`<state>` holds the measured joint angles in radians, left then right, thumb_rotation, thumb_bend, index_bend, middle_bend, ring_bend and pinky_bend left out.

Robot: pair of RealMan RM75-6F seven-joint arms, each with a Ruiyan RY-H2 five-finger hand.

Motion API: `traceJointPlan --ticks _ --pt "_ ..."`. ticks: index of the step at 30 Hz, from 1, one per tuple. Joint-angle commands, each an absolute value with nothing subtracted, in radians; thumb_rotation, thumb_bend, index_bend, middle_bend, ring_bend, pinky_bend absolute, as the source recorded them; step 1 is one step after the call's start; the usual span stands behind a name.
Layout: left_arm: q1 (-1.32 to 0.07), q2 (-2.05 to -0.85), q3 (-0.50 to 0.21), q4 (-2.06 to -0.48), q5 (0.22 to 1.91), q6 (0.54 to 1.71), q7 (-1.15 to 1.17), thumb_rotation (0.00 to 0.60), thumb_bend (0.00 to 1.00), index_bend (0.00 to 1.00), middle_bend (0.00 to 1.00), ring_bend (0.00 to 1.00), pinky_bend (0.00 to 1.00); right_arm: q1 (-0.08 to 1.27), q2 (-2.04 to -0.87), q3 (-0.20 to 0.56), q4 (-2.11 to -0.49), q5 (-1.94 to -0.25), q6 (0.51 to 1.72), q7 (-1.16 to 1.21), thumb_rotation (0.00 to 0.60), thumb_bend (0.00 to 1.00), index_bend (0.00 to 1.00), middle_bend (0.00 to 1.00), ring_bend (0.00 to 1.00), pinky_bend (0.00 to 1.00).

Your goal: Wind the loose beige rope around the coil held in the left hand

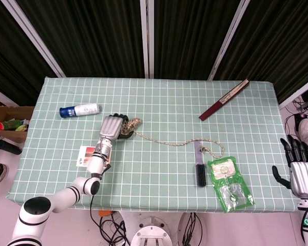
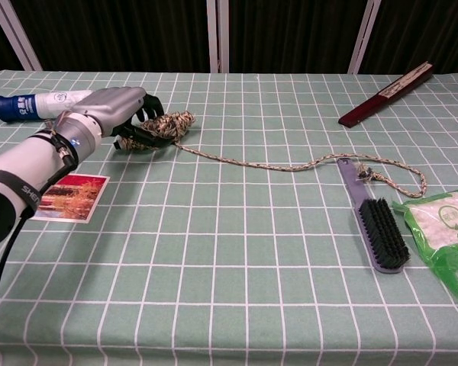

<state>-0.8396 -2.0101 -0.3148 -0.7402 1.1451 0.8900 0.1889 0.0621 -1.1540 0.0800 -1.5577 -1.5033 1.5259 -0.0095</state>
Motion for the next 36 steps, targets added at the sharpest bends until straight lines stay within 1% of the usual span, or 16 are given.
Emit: traceJointPlan --ticks 1,7,9,11,15,16,21,26,32,36 --pt "-0.840 -2.012 -0.314 -0.737 1.146 0.893 0.184 0.336 0.24 0.39 0.39 0.33 0.45 0.061 -1.156 0.080 -1.556 -1.501 1.525 -0.008 0.600 0.36 0.00 0.00 0.00 0.00" --pt "-0.842 -2.011 -0.311 -0.729 1.152 0.892 0.161 0.336 0.27 0.42 0.43 0.37 0.49 0.061 -1.159 0.081 -1.554 -1.501 1.526 -0.009 0.600 0.36 0.00 0.00 0.00 0.00" --pt "-0.841 -2.013 -0.310 -0.725 1.155 0.894 0.153 0.349 0.30 0.44 0.45 0.39 0.51 0.061 -1.159 0.081 -1.554 -1.501 1.526 -0.010 0.600 0.36 0.00 0.00 0.00 0.00" --pt "-0.841 -2.015 -0.309 -0.722 1.156 0.893 0.143 0.410 0.32 0.46 0.48 0.41 0.53 0.061 -1.160 0.082 -1.554 -1.501 1.526 -0.009 0.600 0.36 0.00 0.00 0.00 0.00" --pt "-0.838 -2.018 -0.306 -0.720 1.170 0.907 0.106 0.586 0.35 0.51 0.52 0.45 0.57 0.062 -1.160 0.082 -1.554 -1.501 1.523 -0.010 0.600 0.36 0.00 0.00 0.00 0.00" --pt "-0.836 -2.018 -0.305 -0.722 1.178 0.915 0.088 0.600 0.35 0.52 0.53 0.46 0.58 0.063 -1.160 0.082 -1.555 -1.500 1.522 -0.011 0.600 0.36 0.00 0.00 0.00 0.00" --pt "-0.826 -2.016 -0.298 -0.726 1.214 0.964 0.015 0.600 0.35 0.58 0.60 0.52 0.63 0.064 -1.160 0.082 -1.555 -1.501 1.520 -0.012 0.600 0.36 0.00 0.00 0.00 0.00" --pt "-0.813 -2.002 -0.299 -0.757 1.248 1.017 -0.073 0.600 0.37 0.63 0.64 0.57 0.68 0.067 -1.160 0.083 -1.560 -1.505 1.520 -0.016 0.600 0.36 0.00 0.00 0.00 0.00" --pt "-0.795 -1.958 -0.288 -0.850 1.306 1.088 -0.173 0.600 0.37 0.68 0.68 0.61 0.72 0.077 -1.162 0.086 -1.572 -1.511 1.512 -0.039 0.600 0.36 0.00 0.00 0.00 0.00" --pt "-0.781 -1.926 -0.278 -0.923 1.337 1.132 -0.186 0.600 0.37 0.69 0.70 0.63 0.74 0.092 -1.166 0.088 -1.583 -1.518 1.500 -0.063 0.600 0.35 0.00 0.00 0.00 0.00"
